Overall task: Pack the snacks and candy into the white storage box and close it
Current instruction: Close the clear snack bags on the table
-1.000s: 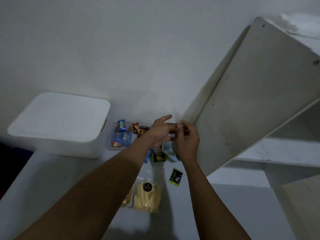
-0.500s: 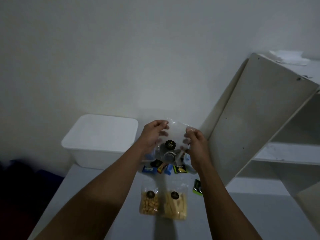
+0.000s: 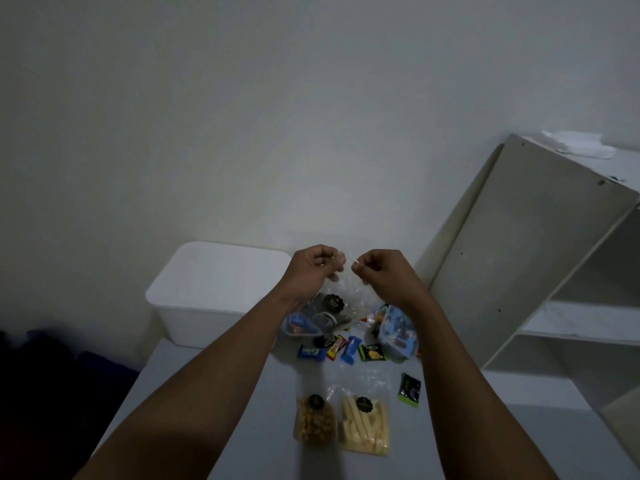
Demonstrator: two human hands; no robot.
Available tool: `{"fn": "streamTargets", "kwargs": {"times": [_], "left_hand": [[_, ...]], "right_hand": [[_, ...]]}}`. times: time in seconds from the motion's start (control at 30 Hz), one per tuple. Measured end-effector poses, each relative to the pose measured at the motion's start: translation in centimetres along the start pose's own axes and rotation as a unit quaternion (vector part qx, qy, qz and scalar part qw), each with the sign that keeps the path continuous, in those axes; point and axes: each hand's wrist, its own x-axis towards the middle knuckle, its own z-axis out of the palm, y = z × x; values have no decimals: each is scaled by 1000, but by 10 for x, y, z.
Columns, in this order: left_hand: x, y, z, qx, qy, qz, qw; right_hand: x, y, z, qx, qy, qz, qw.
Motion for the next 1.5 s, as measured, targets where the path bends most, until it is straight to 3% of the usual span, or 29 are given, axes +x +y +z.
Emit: {"fn": "streamTargets", "kwargs": {"times": [0.43,0.63,1.13,1.33,1.5], "left_hand": [[-6,3,-1,74,-41,-2,996],[-8,10,12,92,-1,30,995],[-17,15,8,73,-28,20,997],[-18,16,8,109,-10,39,993],[-21,14,3,91,-27,31,995]], "right_hand": [[3,-6,16,-93,-1,-37,995],[-3,-5,14,-61,57,-32,996],[-15,0,-5,-22,9,-22,999],[-16,2,7,-39,58,-40,997],[-17,0,-1,-28,7,-37,999]]}}
